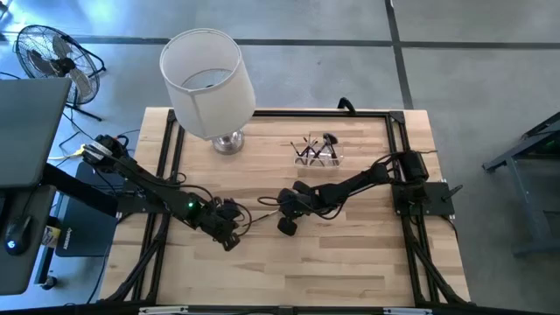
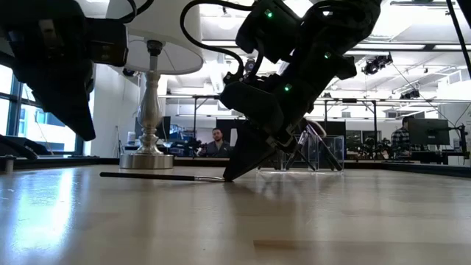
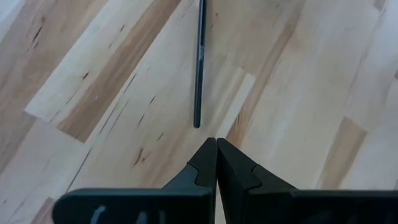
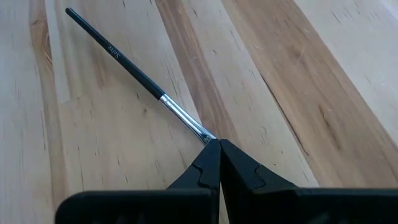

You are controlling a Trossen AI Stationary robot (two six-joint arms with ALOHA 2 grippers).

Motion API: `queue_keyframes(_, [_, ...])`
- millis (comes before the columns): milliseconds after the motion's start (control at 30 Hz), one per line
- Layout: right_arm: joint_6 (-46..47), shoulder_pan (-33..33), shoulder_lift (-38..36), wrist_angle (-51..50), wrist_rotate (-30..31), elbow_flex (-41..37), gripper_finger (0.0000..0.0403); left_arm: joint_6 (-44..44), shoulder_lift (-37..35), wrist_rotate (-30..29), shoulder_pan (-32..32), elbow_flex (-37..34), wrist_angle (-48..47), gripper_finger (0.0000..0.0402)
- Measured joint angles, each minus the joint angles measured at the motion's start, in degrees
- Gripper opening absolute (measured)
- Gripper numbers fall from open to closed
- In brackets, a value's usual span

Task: Pick & Place Makeup Supplies
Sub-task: Put the makeup brush into the transparent organizer

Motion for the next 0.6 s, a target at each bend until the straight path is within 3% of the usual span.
queue_keyframes(267, [0.0, 0.0, 0.1, 0.2, -0.2, 0.0, 0.0, 3.7, 1.0, -4.3, 0.0, 0.0, 3.7, 0.0009])
queue_keyframes(600, [0.0, 0.0, 0.1, 0.9, -1.1, 0.0, 0.0, 9.1, 2.3, -13.2, 0.2, 0.1, 6.5, 0.009])
